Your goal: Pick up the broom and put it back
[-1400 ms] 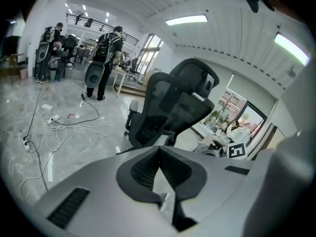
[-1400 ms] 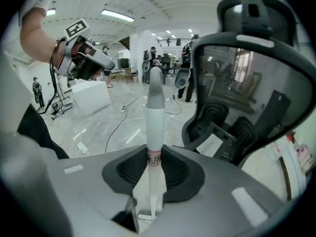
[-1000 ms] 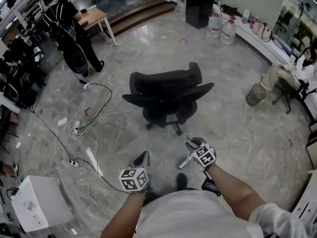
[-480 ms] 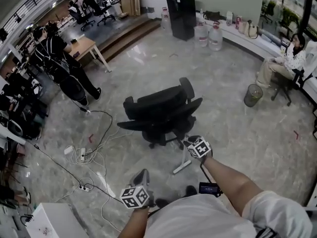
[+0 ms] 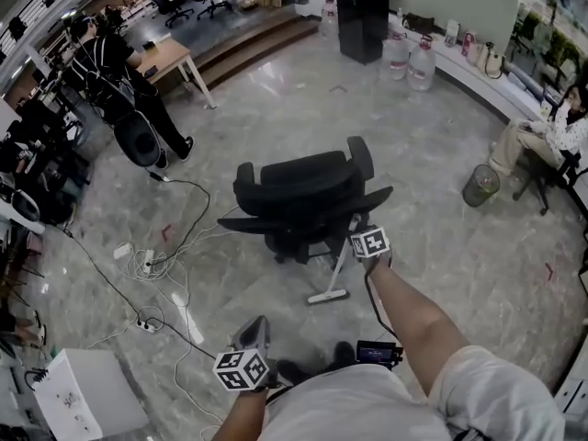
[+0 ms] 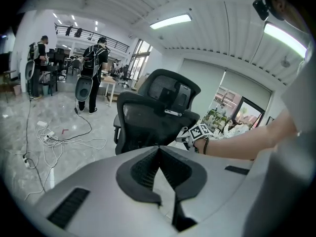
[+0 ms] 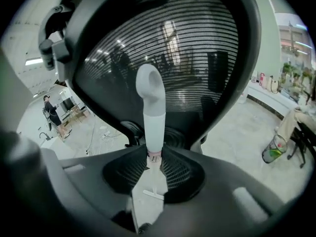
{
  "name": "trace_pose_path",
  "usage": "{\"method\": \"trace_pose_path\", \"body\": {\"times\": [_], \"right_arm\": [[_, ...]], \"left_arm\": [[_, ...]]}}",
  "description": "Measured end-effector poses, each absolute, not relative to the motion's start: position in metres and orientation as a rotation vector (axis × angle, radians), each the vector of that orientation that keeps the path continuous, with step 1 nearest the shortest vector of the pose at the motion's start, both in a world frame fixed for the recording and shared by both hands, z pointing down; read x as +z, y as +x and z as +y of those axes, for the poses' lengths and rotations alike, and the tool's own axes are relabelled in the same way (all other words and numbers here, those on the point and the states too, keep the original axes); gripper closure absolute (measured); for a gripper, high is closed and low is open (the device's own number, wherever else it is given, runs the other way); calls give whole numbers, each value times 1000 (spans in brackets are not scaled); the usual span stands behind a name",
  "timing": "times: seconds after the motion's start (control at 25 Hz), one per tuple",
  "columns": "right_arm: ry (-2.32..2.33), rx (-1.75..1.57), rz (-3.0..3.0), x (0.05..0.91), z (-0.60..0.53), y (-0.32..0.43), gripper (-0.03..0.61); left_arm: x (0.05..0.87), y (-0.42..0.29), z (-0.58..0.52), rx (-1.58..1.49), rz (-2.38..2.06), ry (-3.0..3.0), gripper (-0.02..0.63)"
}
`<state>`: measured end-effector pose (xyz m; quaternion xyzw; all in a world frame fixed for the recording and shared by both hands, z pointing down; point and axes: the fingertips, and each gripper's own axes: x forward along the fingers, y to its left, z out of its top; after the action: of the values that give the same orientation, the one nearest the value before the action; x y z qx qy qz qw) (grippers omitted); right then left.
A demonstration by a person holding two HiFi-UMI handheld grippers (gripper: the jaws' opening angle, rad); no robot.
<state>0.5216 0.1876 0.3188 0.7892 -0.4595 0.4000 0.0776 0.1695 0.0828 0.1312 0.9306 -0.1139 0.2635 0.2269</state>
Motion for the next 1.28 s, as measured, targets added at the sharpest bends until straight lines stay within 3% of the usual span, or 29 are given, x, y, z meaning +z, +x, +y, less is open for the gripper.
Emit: {"method": "trace_pose_path", "body": {"times": [0.12, 0.28, 0.64, 0.92, 1.28], "right_arm": [[2366, 1214, -1331, 318, 181, 537, 483], [2395, 1197, -1301, 309, 185, 540, 434], [2428, 1087, -1420, 259, 198, 486, 437], [2456, 919, -1568, 177, 193, 420, 528], [2249, 725, -1986, 77, 149, 272, 575]], "left_arm": [[129, 166, 71, 710, -346, 2555, 606], [127, 166, 68, 686, -365, 2535, 607], [120, 172, 84, 642, -310, 2550, 606], [108, 182, 97, 601, -270, 2577, 607], [65, 198, 102, 517, -237, 2671, 606]]}}
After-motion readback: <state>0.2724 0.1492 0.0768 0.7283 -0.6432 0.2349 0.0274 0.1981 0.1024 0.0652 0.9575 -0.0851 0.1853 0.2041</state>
